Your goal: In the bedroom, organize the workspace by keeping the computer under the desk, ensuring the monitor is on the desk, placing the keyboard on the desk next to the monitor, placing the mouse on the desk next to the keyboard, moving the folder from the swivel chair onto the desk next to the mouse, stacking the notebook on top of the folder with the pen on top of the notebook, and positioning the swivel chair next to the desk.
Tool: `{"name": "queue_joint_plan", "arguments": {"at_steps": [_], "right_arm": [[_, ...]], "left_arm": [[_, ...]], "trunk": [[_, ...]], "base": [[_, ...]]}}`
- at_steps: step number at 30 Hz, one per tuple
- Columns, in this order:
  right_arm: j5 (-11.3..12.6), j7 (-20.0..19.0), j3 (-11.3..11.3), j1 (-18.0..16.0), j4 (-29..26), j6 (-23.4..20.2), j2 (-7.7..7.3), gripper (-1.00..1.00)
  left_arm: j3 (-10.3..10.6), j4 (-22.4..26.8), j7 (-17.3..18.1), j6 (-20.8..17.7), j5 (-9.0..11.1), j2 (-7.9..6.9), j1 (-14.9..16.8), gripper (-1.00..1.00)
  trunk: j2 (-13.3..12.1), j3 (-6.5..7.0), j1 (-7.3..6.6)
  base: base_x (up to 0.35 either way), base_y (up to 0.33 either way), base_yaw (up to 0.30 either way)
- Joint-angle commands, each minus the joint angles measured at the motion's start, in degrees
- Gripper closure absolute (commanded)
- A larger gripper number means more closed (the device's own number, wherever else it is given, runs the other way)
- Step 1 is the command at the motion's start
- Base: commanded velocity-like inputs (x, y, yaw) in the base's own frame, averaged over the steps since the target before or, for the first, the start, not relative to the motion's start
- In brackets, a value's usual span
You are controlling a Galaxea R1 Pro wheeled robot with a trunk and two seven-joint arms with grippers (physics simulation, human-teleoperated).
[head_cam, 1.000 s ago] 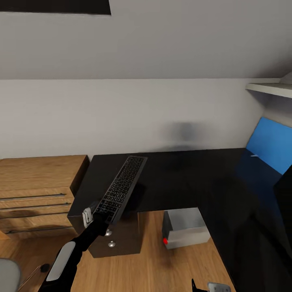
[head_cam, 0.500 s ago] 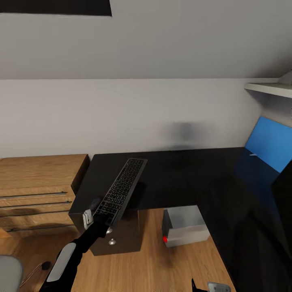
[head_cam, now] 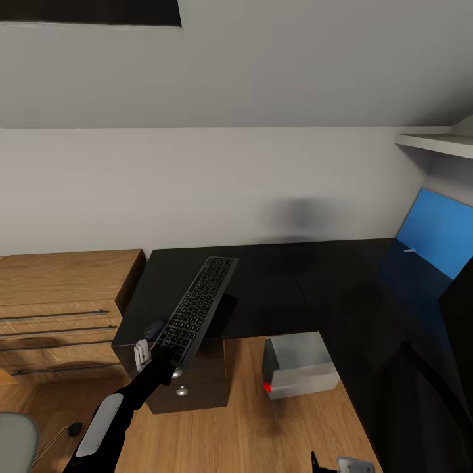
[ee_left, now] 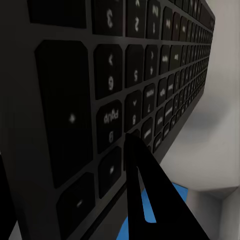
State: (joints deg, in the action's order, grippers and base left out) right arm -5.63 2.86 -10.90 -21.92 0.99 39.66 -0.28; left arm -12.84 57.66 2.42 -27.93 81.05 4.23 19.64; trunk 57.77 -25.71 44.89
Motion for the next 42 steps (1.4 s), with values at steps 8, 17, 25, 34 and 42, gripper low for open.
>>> {"name": "queue_joint_plan", "arguments": {"at_steps": [8,17,25,34,42], "right_arm": [[-0.52,0.18,-0.27,0.38,0.07,0.23,0.50,-1.00],[-0.53,0.13,-0.27,0.38,0.07,0.23,0.38,-1.00],[-0.53,0.12,-0.27,0.38,0.07,0.22,0.37,-1.00],[-0.53,0.12,-0.27,0.38,0.07,0.17,0.37,-1.00],[-0.53,0.12,-0.27,0.38,0.07,0.16,0.40,-1.00]], "left_arm": [[-0.10,2.28,-0.53,-0.80,-0.13,1.04,0.05,1.00],[0.09,2.55,-1.58,-0.73,-0.10,0.13,0.05,1.00],[0.07,2.56,-1.70,-0.56,-0.11,0.20,0.05,1.00],[0.01,2.54,-1.72,-0.48,-0.08,0.33,0.05,1.00],[0.01,2.54,-1.72,-0.47,-0.02,0.37,0.05,1.00]], "trunk": [[0.04,-0.06,0.00],[0.04,-0.06,0.00],[0.04,-0.06,0.00],[0.04,-0.06,0.00],[0.04,-0.06,0.00]], "base": [[0.000,0.000,0.000],[0.000,0.000,0.000],[0.000,0.000,0.000],[0.000,0.000,0.000],[0.000,0.000,0.000]]}}
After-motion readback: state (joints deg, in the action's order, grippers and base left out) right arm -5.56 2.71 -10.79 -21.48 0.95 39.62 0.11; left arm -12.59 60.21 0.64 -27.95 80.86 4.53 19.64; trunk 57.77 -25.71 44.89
